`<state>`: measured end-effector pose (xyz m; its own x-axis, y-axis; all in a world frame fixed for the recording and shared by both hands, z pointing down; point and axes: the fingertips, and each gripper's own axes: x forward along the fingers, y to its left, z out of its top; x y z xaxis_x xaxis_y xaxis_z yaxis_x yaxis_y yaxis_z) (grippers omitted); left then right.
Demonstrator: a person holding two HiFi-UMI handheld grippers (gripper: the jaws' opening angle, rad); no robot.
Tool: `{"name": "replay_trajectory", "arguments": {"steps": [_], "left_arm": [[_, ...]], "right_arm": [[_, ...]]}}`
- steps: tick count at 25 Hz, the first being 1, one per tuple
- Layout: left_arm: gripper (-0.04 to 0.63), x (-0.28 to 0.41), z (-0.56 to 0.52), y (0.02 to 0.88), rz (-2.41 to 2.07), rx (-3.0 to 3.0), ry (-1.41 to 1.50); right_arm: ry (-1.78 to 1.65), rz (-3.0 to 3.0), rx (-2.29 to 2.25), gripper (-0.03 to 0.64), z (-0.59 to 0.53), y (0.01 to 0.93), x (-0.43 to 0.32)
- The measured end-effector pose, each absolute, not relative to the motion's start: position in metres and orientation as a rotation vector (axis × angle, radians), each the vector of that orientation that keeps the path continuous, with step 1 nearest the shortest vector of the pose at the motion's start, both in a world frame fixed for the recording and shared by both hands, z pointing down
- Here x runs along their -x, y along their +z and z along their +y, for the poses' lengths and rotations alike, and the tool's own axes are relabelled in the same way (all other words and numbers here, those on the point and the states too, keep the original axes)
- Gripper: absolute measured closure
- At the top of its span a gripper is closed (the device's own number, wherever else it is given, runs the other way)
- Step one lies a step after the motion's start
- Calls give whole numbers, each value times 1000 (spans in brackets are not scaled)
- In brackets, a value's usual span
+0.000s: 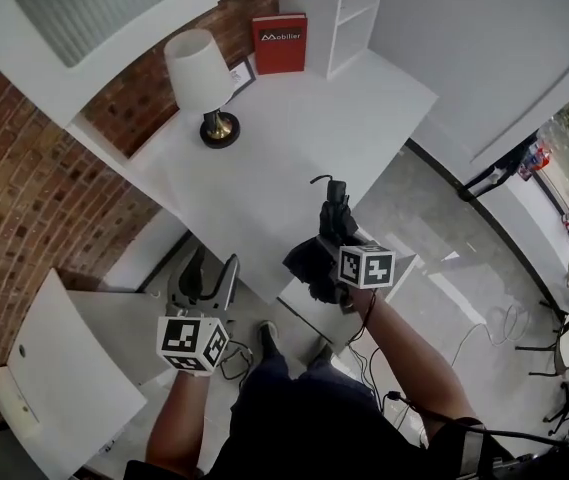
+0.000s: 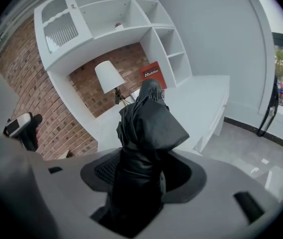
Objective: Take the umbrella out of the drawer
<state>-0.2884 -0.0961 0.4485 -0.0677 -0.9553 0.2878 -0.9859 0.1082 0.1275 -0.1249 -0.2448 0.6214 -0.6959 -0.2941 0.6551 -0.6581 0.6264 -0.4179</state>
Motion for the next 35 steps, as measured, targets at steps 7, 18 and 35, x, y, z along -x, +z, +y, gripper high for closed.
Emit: {"name": "replay_trajectory", "arguments": {"steps": [7, 18, 35], "left_arm": [[354, 332, -83, 465, -2099, -1836, 157], [354, 371, -78, 496, -2029, -1810, 247], [354, 394, -78, 509, -1974, -1856, 270]], "right_arm": [[877, -2265, -639, 376, -260, 632, 202], [1254, -2122, -648, 374, -282, 683, 275], [1358, -2059, -806, 338, -293, 717, 290]]}}
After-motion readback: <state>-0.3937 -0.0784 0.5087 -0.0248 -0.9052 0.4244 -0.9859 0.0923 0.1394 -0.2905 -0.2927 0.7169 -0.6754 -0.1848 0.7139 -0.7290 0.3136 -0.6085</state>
